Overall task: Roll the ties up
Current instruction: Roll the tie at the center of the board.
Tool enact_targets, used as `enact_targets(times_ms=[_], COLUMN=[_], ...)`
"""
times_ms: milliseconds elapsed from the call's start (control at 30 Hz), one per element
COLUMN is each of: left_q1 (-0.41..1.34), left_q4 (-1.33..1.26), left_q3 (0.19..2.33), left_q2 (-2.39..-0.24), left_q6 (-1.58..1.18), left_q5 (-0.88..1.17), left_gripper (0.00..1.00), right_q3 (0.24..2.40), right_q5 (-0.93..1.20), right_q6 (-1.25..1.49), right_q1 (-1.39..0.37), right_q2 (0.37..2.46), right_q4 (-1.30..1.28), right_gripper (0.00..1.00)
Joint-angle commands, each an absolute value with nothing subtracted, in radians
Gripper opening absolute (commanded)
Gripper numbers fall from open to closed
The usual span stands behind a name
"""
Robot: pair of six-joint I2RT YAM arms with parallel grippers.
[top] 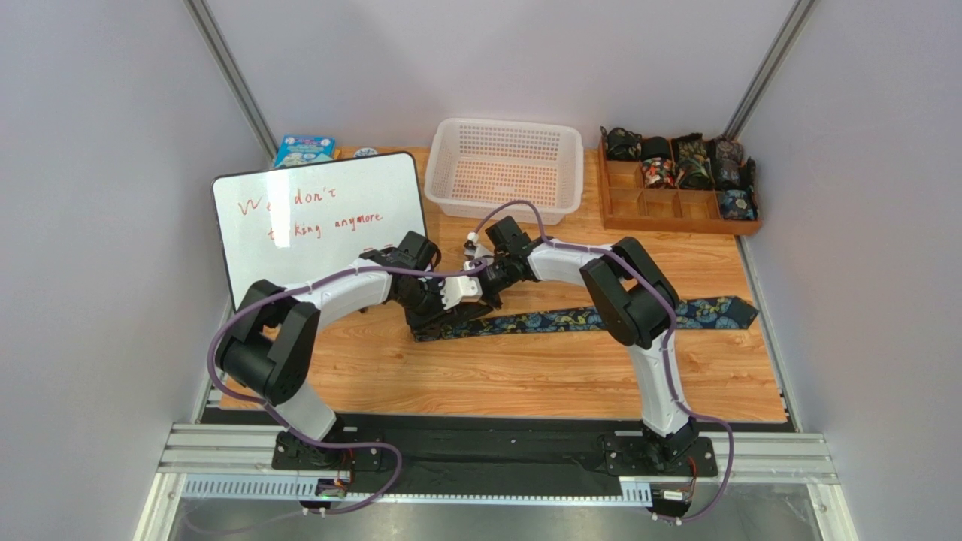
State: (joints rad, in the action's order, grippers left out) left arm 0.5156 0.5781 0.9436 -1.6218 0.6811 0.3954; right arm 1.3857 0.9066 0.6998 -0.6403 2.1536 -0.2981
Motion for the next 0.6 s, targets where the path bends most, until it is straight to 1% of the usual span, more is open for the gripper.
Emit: enact_targets(times_ms=[0, 67, 167, 267, 433, 500, 567], left_q1=[0.515, 0.508, 0.505, 0.495, 0.491, 0.491, 0.491], left_q4=[0.586, 0.597, 0.615, 0.611, 0.606, 0.603, 0.603], left_q3=[0.957, 0.933, 0.908, 0.894, 0.884, 0.894, 0.897], left_q2=[-1.586, -1.547, -1.517, -1.511, -1.526, -1.539, -1.551], left_q6=[0.707, 0.725, 0.761, 0.778, 0.796, 0.793, 0.795], left_q5=[0.429, 0.428, 0.420, 0.402, 0.405, 0.408, 0.405], left_gripper=[0.52, 0.59, 0.64, 0.65, 0.65, 0.63, 0.58], right_q3=[1.413, 1.416, 1.419, 1.430, 1.440, 1.443, 1.445], right_q5=[0.891, 0.881, 0.874, 0.867, 0.864, 0.868, 0.871], right_q6=[0.638, 0.621, 0.603, 0.581, 0.569, 0.568, 0.569], right_q1=[-0.632, -0.626, -0.617, -0.612, -0.604, -0.604, -0.603], right_q2=[2.192, 2.198, 2.204, 2.214, 2.230, 2.235, 2.235], right_q4=[-0.350, -0.374, -0.388, -0.408, -0.419, -0.422, -0.422], right_gripper=[0.00, 0.00, 0.00, 0.00, 0.00, 0.00, 0.00])
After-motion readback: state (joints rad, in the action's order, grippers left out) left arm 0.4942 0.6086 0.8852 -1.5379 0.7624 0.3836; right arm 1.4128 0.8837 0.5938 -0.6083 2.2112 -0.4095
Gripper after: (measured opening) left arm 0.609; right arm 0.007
